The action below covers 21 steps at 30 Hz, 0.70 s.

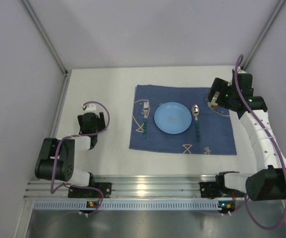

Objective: Set the dinner table for one person

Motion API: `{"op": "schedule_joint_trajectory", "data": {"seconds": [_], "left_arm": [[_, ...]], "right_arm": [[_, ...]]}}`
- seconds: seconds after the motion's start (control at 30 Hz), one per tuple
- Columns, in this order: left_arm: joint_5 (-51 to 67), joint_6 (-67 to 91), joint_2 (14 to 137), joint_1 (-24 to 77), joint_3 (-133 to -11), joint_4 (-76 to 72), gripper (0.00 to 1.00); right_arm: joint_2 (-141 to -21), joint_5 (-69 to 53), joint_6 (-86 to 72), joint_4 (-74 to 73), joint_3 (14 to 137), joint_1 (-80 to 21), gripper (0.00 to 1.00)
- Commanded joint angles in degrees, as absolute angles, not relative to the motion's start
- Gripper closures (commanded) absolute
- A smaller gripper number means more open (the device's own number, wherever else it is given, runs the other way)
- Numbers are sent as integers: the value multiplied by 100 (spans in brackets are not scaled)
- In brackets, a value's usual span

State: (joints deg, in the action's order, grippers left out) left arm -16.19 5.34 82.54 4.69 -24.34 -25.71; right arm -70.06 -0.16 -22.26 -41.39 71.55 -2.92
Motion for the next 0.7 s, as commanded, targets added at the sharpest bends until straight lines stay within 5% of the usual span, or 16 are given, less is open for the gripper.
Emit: {"op": "schedule_joint_trajectory", "data": {"seconds": [0.0, 0.2, 0.33, 0.5, 0.67], "left_arm": [[-1590, 228, 8551, 396, -2512, -4579, 17], [-1038, 404, 8956, 229, -2593, -4826, 17], [-423, 281, 8973, 123, -1830, -6278, 17], [-501, 308, 8965, 105, -1863, -6117, 1], [-501, 299, 8982, 105, -1837, -6204, 1]], "right_arm": [[-6996, 79, -2092, -3823, 7102, -369, 0], [-6715, 255, -2162, -3367, 6628, -378, 0], [-6242, 457, -2136, -2805, 5961, -378, 0], [-5433, 467, -2302, -1276, 4554, -360, 0], [-5913, 247, -2891, -1167, 4947, -360, 0]]}}
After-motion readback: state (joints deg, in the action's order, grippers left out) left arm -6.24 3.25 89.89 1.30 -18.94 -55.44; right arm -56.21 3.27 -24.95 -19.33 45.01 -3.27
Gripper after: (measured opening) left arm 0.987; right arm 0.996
